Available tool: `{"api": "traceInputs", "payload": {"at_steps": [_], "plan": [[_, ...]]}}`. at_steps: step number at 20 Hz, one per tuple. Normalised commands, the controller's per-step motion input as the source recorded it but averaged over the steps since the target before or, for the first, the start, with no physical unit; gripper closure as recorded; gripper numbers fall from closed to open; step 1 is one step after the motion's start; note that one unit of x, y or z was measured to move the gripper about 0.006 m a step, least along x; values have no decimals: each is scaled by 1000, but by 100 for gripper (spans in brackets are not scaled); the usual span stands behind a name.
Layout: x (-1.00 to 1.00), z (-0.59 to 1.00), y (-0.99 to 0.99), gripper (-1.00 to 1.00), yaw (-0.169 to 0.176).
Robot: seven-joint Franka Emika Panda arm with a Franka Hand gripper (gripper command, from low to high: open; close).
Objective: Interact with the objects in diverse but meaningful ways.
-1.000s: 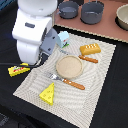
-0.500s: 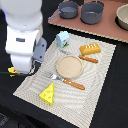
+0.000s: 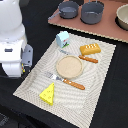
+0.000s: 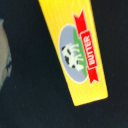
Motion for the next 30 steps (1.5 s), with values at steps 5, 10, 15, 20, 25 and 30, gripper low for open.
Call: {"api": "traceInputs", "payload": {"at_steps": [5,10,15,20,25,30], "plan": [[-197,-339,-113,-100,1],[-185,-366,-65,-100,1],[-122,-286,-54,100,6],[-62,-229,-68,100,9],[-42,-199,-65,100,13],[0,679,174,100,12]]}}
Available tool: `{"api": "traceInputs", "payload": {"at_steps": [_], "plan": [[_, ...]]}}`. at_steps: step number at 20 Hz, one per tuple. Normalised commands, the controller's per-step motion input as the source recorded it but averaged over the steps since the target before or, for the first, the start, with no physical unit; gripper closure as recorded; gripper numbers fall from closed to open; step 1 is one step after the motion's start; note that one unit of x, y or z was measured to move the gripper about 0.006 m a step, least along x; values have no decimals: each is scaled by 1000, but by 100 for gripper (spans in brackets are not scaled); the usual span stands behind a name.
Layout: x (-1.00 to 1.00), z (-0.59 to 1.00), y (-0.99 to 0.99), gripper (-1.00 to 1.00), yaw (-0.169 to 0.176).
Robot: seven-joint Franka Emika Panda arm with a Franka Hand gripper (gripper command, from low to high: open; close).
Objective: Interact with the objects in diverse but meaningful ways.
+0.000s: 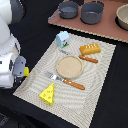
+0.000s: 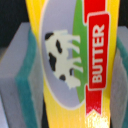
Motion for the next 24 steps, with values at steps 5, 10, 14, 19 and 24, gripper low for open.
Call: {"api": "traceInputs", "payload": {"at_steps": [5,10,14,19,24], "plan": [[-10,1000,349,100,3],[195,831,298,100,1],[561,302,248,100,0],[707,146,295,100,0],[623,59,400,100,0]]}}
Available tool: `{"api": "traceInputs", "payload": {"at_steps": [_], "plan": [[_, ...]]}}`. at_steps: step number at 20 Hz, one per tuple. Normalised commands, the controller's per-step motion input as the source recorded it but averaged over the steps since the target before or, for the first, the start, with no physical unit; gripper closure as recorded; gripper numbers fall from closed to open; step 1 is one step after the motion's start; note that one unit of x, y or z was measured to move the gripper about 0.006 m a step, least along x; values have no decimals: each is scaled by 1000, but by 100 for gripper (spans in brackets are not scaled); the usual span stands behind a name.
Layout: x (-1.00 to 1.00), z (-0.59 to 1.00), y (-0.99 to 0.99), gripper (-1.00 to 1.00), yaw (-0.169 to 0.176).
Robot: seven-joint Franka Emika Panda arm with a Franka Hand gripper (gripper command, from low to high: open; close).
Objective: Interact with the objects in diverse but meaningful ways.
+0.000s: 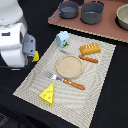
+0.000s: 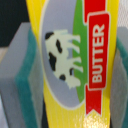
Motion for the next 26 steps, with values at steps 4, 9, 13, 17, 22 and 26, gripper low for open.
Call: {"api": "traceInputs", "payload": {"at_steps": [4,9,13,17,22,26], "plan": [[553,34,419,100,0],[573,5,364,100,0],[389,-111,254,100,0],[309,-148,249,100,0],[259,-161,246,100,0],[187,-199,244,100,0]]}}
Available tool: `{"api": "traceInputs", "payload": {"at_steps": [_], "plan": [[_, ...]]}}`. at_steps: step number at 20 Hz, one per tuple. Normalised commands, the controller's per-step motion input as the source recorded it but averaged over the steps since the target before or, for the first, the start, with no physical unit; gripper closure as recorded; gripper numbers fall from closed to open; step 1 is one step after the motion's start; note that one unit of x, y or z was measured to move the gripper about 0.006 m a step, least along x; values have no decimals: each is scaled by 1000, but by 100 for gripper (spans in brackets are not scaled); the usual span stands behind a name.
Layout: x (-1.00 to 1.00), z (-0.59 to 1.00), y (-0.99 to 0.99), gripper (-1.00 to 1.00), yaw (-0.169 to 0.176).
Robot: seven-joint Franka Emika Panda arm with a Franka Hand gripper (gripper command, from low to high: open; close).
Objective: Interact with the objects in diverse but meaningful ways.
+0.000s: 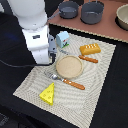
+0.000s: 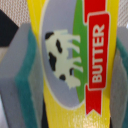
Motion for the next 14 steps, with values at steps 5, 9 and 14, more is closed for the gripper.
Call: {"api": "traceInputs", "payload": {"at_steps": [5,9,14], "plan": [[125,-237,238,100,0],[131,-224,246,100,0],[261,-39,274,-100,0]]}}
